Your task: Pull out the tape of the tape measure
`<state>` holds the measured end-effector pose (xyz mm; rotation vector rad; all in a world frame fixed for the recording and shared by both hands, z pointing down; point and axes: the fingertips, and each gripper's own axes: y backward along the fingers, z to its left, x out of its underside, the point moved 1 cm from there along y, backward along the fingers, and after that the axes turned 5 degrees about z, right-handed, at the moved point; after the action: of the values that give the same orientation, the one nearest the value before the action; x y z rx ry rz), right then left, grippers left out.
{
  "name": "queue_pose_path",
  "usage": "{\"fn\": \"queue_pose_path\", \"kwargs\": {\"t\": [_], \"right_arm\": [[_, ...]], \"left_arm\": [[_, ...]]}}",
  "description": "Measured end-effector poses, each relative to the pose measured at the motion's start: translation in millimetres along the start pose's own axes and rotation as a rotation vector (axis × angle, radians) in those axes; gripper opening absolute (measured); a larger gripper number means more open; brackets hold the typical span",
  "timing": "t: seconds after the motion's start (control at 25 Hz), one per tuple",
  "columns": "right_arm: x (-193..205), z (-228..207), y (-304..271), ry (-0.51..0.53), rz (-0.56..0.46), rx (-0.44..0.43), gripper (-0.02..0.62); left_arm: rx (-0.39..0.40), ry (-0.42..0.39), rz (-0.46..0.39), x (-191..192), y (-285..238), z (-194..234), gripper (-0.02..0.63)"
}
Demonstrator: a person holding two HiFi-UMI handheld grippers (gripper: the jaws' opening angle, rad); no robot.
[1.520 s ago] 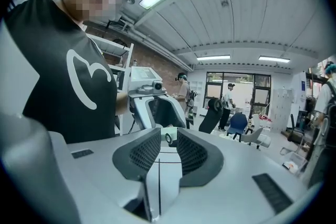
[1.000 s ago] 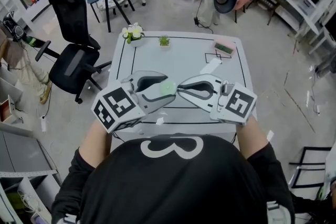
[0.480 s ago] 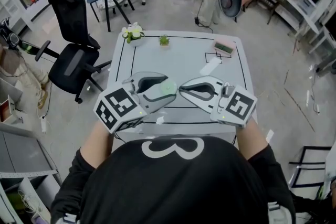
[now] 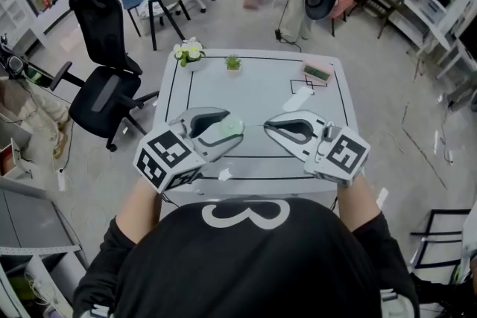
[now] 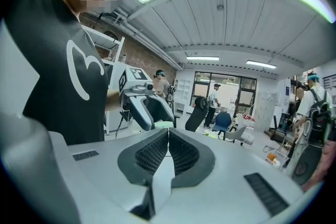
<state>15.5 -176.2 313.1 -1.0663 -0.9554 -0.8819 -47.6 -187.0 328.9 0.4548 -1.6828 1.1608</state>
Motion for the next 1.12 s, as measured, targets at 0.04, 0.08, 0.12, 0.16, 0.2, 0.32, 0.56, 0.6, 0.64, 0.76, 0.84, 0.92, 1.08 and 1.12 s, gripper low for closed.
{"fn": "queue_pose_path", "kwargs": {"t": [0.04, 0.08, 0.12, 0.16, 0.2, 0.32, 0.56, 0.6, 0.64, 0.76, 0.84, 0.92, 1.08, 1.12], "right_arm": [[1.1, -2.4, 2.0, -0.002, 0.001, 0.013, 0.017], [2.6, -5.1, 3.8, -0.003, 0.005, 0.025, 0.017], [4.0, -7.5, 5.1, -0.004, 0.01, 0.037, 0.017], [4.9, -9.3, 6.1, -0.005, 0.014, 0.047, 0.017], [5.3, -10.3, 7.0, -0.005, 0.017, 0.055, 0.017], [7.4, -13.2, 10.4, -0.012, 0.019, 0.084, 0.017], [10.7, -22.2, 20.8, -0.03, 0.013, 0.14, 0.017], [10.0, -23.3, 22.8, -0.032, 0.01, 0.149, 0.017], [9.2, -24.3, 24.7, -0.035, 0.006, 0.158, 0.017], [8.9, -27.2, 28.6, -0.036, 0.006, 0.182, 0.017], [10.8, -32.0, 32.5, -0.041, 0.009, 0.207, 0.017], [9.8, -37.6, 38.4, -0.06, 0.002, 0.233, 0.017], [14.0, -49.7, 53.0, -0.09, 0.005, 0.294, 0.017], [16.4, -52.6, 56.6, -0.095, 0.008, 0.307, 0.017]], "left_arm": [[-0.007, 0.009, 0.003, 2.4, 0.7, 1.9, 0.218], [-0.012, 0.017, 0.004, 4.6, 1.4, 4.0, 0.218], [-0.017, 0.024, 0.004, 6.3, 2.1, 5.8, 0.218], [-0.021, 0.029, 0.003, 7.5, 3.0, 7.3, 0.218], [-0.025, 0.034, 0.002, 8.4, 4.0, 8.3, 0.218], [-0.05, 0.031, 0.006, 12.0, 5.6, 11.2, 0.218], [-0.081, 0.049, 0.008, 18.3, 10.4, 17.6, 0.218], [-0.086, 0.048, 0.006, 18.1, 12.0, 18.3, 0.218], [-0.09, 0.048, 0.004, 17.8, 13.5, 18.8, 0.218], [-0.099, 0.045, -0.003, 16.5, 16.7, 20.3, 0.218], [-0.119, 0.03, 0.007, 18.0, 17.2, 23.1, 0.218], [-0.138, 0.026, 0.014, 19.5, 18.6, 26.1, 0.218], [-0.163, 0.038, 0.003, 19.0, 26.2, 32.7, 0.218], [-0.17, 0.04, 0.0, 19.0, 28.1, 34.6, 0.218]]}}
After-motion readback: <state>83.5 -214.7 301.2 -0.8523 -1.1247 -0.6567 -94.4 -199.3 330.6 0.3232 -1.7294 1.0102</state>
